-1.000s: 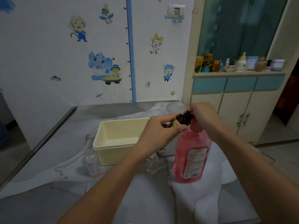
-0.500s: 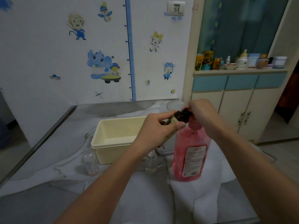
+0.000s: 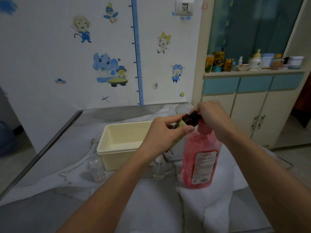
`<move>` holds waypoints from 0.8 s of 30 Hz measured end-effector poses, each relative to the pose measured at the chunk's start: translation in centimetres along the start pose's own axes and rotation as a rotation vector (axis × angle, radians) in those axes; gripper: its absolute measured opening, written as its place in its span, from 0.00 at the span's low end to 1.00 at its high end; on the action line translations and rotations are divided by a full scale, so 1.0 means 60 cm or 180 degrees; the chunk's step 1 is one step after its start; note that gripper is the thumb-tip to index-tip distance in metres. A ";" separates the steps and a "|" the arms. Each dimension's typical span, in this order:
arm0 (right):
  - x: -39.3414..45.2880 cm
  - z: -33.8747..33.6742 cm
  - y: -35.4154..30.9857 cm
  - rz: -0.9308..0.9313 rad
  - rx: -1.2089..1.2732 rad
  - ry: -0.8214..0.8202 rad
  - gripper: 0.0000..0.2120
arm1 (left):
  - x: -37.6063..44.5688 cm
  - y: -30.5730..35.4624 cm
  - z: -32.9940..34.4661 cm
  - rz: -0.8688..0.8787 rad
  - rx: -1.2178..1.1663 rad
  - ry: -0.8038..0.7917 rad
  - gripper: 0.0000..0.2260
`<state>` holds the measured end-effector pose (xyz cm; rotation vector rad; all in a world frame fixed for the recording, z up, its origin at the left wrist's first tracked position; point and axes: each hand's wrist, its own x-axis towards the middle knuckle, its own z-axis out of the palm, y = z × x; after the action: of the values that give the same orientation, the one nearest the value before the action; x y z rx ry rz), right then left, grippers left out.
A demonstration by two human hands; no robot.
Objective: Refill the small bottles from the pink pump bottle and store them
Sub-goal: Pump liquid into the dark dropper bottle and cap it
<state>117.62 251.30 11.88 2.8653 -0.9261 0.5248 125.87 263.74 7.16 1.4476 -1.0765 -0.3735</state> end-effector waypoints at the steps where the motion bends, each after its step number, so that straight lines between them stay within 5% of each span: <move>1: -0.002 0.001 0.000 0.0002 0.0003 0.0034 0.13 | -0.001 0.000 0.001 0.0013 0.0004 -0.0010 0.17; 11: -0.001 0.011 0.000 0.0228 0.0370 -0.0301 0.13 | -0.004 -0.006 0.005 -0.0021 0.0020 -0.0028 0.16; 24: -0.005 0.016 0.000 -0.0022 0.0126 0.0003 0.14 | -0.008 -0.005 0.006 0.0028 -0.0092 -0.0108 0.15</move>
<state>117.65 251.27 10.87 2.9019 -0.9158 0.5498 125.46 263.84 6.61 1.4151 -1.1000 -0.4071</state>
